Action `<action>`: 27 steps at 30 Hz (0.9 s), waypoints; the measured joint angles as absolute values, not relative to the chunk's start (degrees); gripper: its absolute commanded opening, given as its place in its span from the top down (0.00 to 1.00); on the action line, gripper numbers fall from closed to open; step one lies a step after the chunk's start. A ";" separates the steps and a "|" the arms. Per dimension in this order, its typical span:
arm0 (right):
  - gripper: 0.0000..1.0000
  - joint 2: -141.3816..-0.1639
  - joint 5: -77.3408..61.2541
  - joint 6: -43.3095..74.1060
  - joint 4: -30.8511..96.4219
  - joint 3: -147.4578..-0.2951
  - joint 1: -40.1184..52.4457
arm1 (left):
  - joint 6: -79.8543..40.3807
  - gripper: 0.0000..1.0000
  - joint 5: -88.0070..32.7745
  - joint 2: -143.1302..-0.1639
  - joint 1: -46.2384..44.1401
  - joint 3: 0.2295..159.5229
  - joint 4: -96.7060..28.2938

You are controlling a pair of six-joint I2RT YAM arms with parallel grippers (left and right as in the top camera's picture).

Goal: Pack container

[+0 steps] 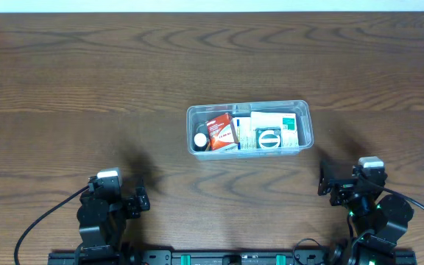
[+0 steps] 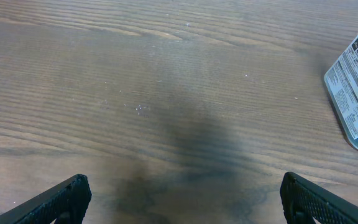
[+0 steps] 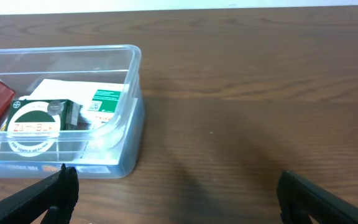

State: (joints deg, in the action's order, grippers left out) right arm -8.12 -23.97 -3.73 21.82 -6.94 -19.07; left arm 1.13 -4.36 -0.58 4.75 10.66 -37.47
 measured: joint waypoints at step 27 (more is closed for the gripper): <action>0.01 -8.12 -24.01 -3.55 21.89 -6.94 -8.71 | 1.13 0.02 -4.34 -0.58 4.75 10.66 -37.47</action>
